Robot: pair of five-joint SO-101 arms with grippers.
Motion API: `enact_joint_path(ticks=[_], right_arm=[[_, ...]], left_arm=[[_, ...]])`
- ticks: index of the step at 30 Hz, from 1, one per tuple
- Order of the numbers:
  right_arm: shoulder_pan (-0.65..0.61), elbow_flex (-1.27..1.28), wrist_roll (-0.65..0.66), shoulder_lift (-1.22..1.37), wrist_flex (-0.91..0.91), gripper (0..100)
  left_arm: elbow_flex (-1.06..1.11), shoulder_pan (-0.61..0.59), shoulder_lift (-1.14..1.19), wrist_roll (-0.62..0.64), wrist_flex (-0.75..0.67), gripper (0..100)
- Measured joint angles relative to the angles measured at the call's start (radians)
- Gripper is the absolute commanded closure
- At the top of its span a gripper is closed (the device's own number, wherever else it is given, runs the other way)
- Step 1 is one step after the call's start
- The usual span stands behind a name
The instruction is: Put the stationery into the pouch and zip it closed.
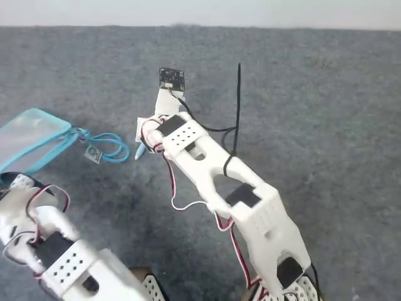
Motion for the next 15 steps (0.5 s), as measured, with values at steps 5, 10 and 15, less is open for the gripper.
enact_joint_path(ticks=[5,10,15], right_arm=[[-0.002,-0.098,0.000,0.103,0.006,83.3],[-0.002,-0.164,0.023,0.158,0.020,83.9],[0.005,-0.196,0.026,0.170,0.074,94.4]], left_arm=[[0.000,0.009,0.000,0.000,0.000,99],[0.000,0.011,0.000,0.000,0.000,99],[0.000,0.011,0.000,0.000,0.000,99]])
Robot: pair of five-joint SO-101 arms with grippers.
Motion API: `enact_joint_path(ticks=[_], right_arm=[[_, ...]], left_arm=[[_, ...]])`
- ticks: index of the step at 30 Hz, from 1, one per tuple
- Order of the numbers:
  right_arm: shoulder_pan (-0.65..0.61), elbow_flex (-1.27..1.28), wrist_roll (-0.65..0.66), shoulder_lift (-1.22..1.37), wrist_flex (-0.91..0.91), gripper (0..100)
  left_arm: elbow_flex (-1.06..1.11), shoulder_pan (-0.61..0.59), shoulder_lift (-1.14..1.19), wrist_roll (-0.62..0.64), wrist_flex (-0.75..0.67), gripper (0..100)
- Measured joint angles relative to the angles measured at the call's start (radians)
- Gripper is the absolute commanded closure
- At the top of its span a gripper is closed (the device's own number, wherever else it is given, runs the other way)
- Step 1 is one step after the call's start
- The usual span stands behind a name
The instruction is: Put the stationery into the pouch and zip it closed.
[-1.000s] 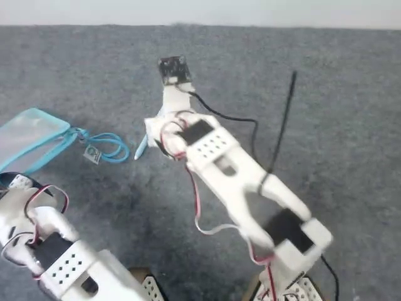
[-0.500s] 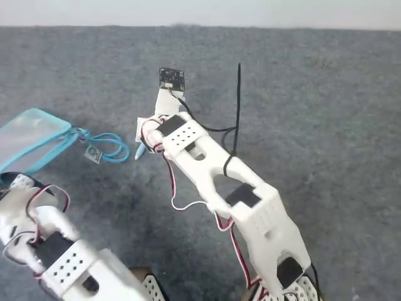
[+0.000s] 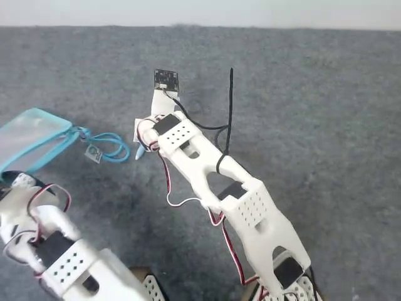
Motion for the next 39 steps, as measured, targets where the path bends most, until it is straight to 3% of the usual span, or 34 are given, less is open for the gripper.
enact_joint_path(ticks=[14,20,27,39], right_arm=[[0.006,-0.028,-0.002,-0.002,0.304,95.4],[0.020,-0.063,-0.011,-0.002,0.353,81.6],[0.011,-0.173,0.055,-0.021,0.362,81.8],[-0.005,-0.190,0.146,0.063,0.198,81.8]], left_arm=[[0.000,0.000,0.000,-0.002,0.000,99],[0.015,0.000,0.000,-0.002,0.000,99],[0.015,0.000,0.000,-0.002,0.000,99],[0.015,0.006,0.000,-0.002,0.000,99]])
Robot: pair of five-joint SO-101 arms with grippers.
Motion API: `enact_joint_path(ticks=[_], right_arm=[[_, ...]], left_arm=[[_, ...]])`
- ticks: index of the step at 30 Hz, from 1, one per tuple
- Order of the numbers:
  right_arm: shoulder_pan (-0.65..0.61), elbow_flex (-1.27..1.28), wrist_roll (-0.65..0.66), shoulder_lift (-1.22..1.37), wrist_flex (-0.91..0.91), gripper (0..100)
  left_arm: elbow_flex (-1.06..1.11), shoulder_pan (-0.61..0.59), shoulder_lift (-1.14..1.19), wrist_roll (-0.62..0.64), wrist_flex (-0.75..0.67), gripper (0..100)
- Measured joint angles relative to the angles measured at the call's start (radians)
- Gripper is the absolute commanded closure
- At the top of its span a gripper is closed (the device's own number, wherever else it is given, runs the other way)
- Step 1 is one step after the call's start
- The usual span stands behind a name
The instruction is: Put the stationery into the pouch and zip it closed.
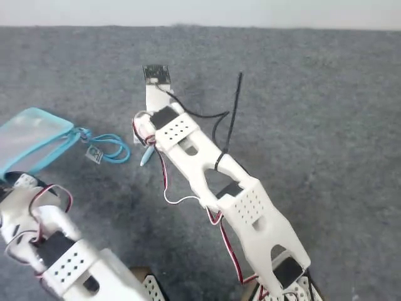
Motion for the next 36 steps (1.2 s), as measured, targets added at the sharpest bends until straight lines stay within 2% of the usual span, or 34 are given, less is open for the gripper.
enact_joint_path(ticks=[6,12,16,24,26,30,36], right_arm=[[0.002,-0.020,0.006,0.037,-0.006,82.3],[0.009,-0.029,-0.015,0.037,0.078,97.2],[0.021,-0.035,-0.068,0.037,0.160,97.6],[0.086,-0.064,-0.077,0.026,0.354,99.2],[0.129,-0.077,-0.023,0.002,0.436,99.2],[0.241,-0.097,0.166,-0.080,0.631,99.2],[0.404,0.060,0.361,-0.282,0.661,99.2]], left_arm=[[0.000,0.000,0.000,0.000,0.000,99],[0.000,0.000,0.000,0.000,0.000,99],[0.000,0.000,0.000,0.000,0.000,99],[0.005,0.026,0.000,0.000,0.000,99],[0.021,0.049,-0.002,0.000,0.000,99],[0.031,0.130,-0.002,-0.034,0.000,99],[0.031,0.416,-0.002,-0.204,0.121,99]])
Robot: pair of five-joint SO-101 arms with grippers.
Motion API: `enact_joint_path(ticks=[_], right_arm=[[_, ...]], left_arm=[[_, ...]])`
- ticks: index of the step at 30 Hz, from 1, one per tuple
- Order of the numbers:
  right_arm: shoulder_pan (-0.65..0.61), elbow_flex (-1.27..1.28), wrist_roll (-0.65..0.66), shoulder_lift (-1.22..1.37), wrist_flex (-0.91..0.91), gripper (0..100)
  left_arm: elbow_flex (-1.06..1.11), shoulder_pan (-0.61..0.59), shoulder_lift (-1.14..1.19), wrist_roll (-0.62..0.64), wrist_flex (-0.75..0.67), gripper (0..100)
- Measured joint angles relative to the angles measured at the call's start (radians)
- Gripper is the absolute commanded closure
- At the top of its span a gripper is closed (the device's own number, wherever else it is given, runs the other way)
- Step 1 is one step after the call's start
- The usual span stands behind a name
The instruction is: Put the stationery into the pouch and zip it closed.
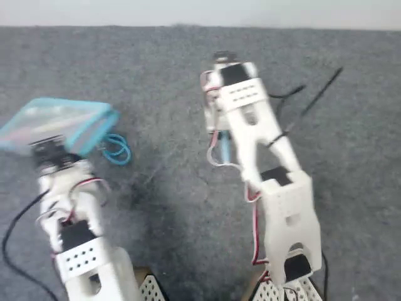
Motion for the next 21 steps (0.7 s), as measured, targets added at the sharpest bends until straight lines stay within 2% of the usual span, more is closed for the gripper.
enact_joint_path(ticks=[3,7,13,18,21], right_arm=[[0.080,0.127,0.058,-0.112,-0.002,99.2],[0.166,0.322,0.089,-0.330,-0.052,99.2],[0.164,0.821,0.183,-0.752,-0.315,99.2],[0.118,1.330,0.311,-1.045,-0.623,98.9],[0.121,1.530,0.342,-1.114,-0.741,98.9]], left_arm=[[0.000,0.178,0.000,-0.060,0.083,99],[-0.029,0.402,0.000,-0.075,0.180,99],[-0.101,0.681,0.000,-0.071,0.295,99],[-0.101,0.776,0.000,-0.071,0.299,99],[-0.061,0.786,-0.011,-0.138,0.299,99]])
